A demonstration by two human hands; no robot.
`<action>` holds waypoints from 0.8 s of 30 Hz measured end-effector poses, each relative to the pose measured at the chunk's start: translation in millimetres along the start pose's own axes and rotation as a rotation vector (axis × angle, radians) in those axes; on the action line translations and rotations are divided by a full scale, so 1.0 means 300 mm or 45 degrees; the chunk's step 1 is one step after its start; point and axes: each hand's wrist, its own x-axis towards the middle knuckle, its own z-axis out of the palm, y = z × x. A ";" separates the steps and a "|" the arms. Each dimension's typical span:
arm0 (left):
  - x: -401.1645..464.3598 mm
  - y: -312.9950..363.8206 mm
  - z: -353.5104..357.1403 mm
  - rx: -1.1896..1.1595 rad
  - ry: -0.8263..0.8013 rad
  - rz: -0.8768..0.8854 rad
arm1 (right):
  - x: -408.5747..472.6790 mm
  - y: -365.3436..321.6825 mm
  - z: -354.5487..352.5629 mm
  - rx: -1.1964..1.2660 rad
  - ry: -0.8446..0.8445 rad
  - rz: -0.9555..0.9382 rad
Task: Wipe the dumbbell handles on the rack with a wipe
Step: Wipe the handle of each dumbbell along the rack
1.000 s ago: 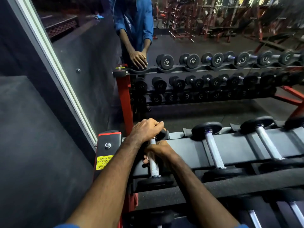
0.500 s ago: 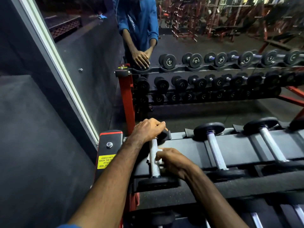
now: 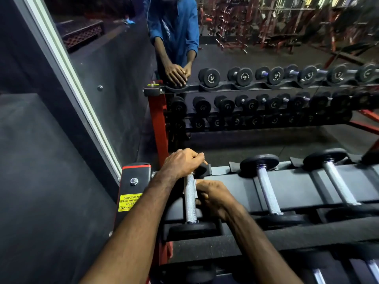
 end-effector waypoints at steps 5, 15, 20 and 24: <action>0.009 -0.017 0.007 -0.028 0.002 -0.004 | -0.032 0.040 -0.025 -0.058 -0.060 0.033; 0.010 -0.021 0.009 -0.048 -0.019 0.008 | -0.026 0.032 -0.015 -0.036 -0.120 0.009; 0.014 -0.026 0.013 -0.055 -0.016 0.027 | -0.044 0.053 -0.047 -0.039 -0.185 0.073; 0.011 -0.019 0.011 -0.042 0.006 0.013 | 0.009 0.010 0.007 0.035 0.018 -0.054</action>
